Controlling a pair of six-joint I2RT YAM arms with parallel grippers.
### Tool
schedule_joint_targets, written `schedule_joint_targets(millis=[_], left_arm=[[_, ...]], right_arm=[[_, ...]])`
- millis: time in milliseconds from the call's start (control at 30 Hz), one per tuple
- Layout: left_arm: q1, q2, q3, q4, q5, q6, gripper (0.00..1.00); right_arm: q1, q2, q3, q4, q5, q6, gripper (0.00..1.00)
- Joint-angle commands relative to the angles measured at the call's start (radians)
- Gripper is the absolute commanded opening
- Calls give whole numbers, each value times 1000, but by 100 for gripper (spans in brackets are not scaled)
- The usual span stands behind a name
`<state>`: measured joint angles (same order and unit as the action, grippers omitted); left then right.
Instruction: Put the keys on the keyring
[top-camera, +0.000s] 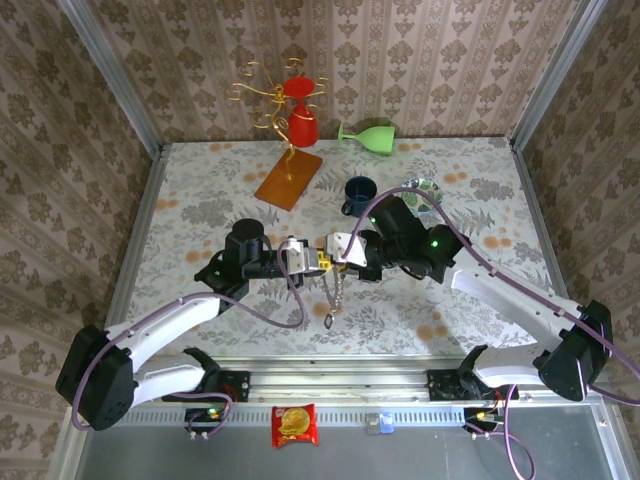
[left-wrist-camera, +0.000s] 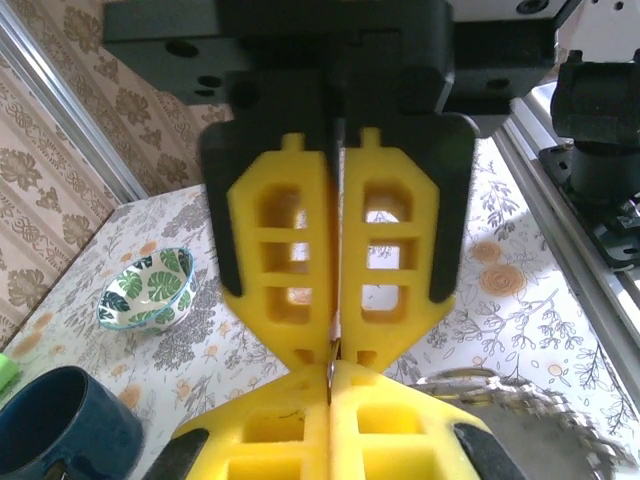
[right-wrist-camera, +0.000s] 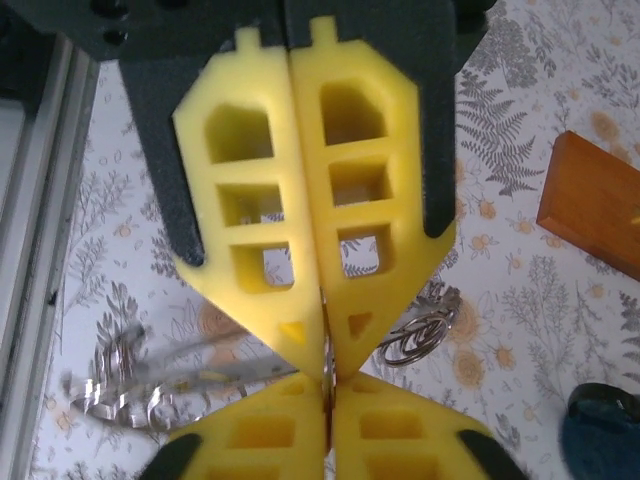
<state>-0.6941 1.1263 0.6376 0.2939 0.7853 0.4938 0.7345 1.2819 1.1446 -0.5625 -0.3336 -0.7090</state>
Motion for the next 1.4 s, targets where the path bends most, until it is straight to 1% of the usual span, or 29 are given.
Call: schedule_joint_targets(millis=[0,33,67,167,267,400,600,800,900,967,1067,1233,1367], left_arm=[[0,-17,4,13,2,21,0],[-1,-23,-11,49,4,12,0],[-1,-27,-26,90,6,-5,0],[0,-34,-60,184,24,-33,0],[0,-35,-68,200,45,-34,0],[1,-40,-76,209,49,-31,0],[1,-42,-82,217,51,-34,0],[1,-40,-82,245,66,-49,0],[0,-32,-79,273,84,-74,0],[-1,-22,-81,324,93,-108,0],[-2,-8,-77,352,107,-135,0],[0,-6,-79,354,110,-145,0],[1,7,-83,393,110,-177,0]], right_arm=[[-33,-65,-46,89,-103,59,23],[-47,-79,-69,110,-126,76,28],[-58,-92,-93,128,-147,91,31],[-72,-105,-138,158,-166,121,32],[-73,-108,-161,187,-169,143,31],[-74,-107,-164,187,-164,146,24],[-73,-105,-163,162,-143,129,10],[-74,-79,-140,133,-108,112,2],[-73,-63,-132,157,-154,130,1],[-72,-48,-128,174,-180,140,1],[-72,-32,-117,181,-163,142,3],[-72,-58,-122,206,-146,150,13],[-77,-77,-142,217,-140,157,20]])
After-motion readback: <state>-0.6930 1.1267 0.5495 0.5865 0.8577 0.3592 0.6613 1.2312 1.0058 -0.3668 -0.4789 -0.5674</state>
